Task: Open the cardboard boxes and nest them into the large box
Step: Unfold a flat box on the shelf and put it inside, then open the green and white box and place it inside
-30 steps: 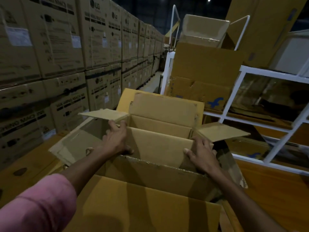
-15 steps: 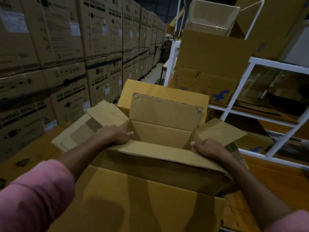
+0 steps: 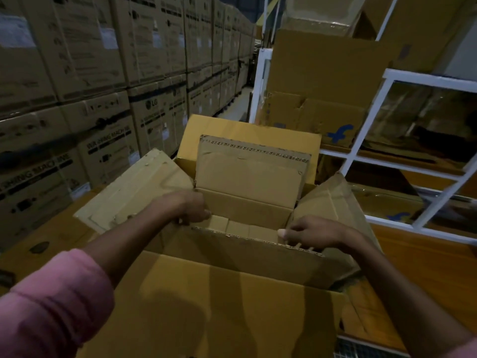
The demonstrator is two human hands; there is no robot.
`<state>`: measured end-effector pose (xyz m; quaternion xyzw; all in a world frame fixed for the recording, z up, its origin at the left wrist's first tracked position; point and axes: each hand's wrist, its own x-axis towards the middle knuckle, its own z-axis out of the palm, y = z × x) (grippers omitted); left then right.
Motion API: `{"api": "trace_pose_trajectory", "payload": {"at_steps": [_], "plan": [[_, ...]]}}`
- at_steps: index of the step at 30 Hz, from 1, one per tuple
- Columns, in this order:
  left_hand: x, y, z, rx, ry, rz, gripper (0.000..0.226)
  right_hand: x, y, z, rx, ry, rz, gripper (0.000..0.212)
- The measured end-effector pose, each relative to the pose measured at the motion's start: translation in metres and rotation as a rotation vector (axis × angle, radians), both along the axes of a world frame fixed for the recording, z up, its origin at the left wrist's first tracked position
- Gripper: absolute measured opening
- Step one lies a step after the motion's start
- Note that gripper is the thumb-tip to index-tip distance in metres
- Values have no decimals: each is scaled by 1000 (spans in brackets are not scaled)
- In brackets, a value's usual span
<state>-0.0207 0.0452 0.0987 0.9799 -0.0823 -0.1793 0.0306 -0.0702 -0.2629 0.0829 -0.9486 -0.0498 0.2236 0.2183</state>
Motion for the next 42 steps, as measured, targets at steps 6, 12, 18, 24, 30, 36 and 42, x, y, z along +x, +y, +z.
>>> {"api": "trace_pose_trajectory", "payload": {"at_steps": [6,12,18,24,30,36,42], "plan": [[-5,-11,-11,-68,-104,-109,31,-3,-1,-5,-11,-264,12,42],[-29,-76,-3,-221,-479,-262,65,-18,-10,-1,-65,-723,-81,62],[-56,-173,1,-338,-714,-407,78,-52,-58,19,-226,-969,-177,70],[-92,-307,11,-415,-794,-553,77,-104,-170,27,-192,-1115,-415,68],[-145,-461,-1,-357,-750,-663,78,-180,-315,1,-236,-1045,-559,66],[-185,-593,-26,-323,-706,-719,81,-247,-458,-34,-306,-936,-697,70],[-200,-677,-43,-311,-585,-816,80,-277,-543,-54,-319,-845,-785,78]]}}
